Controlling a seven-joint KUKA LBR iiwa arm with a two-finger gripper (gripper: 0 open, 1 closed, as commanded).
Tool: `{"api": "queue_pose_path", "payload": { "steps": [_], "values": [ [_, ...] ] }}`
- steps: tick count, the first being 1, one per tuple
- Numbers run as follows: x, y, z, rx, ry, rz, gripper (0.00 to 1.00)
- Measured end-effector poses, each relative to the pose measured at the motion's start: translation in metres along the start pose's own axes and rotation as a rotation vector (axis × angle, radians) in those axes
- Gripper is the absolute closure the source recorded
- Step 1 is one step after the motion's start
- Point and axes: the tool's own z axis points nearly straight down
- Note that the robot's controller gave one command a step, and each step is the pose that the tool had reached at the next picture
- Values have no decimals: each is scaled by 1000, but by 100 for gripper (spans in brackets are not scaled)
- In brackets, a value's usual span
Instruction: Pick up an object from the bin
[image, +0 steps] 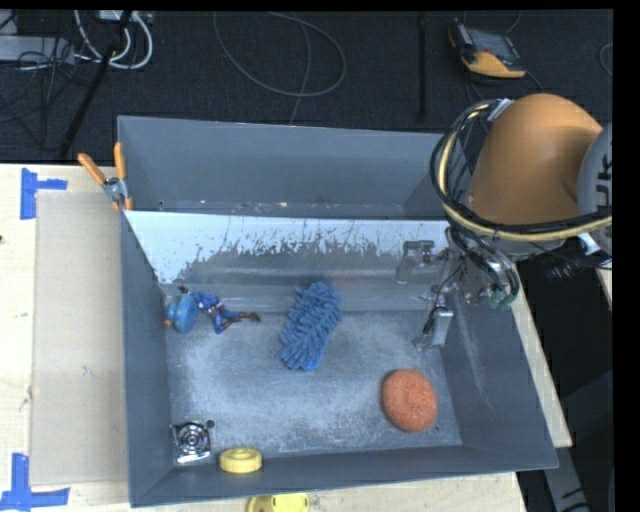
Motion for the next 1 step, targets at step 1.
{"api": "queue_pose_path", "payload": {
  "steps": [1],
  "values": [
    [-1, 0, -5, 1, -9, -1, 0]
  ]
}}
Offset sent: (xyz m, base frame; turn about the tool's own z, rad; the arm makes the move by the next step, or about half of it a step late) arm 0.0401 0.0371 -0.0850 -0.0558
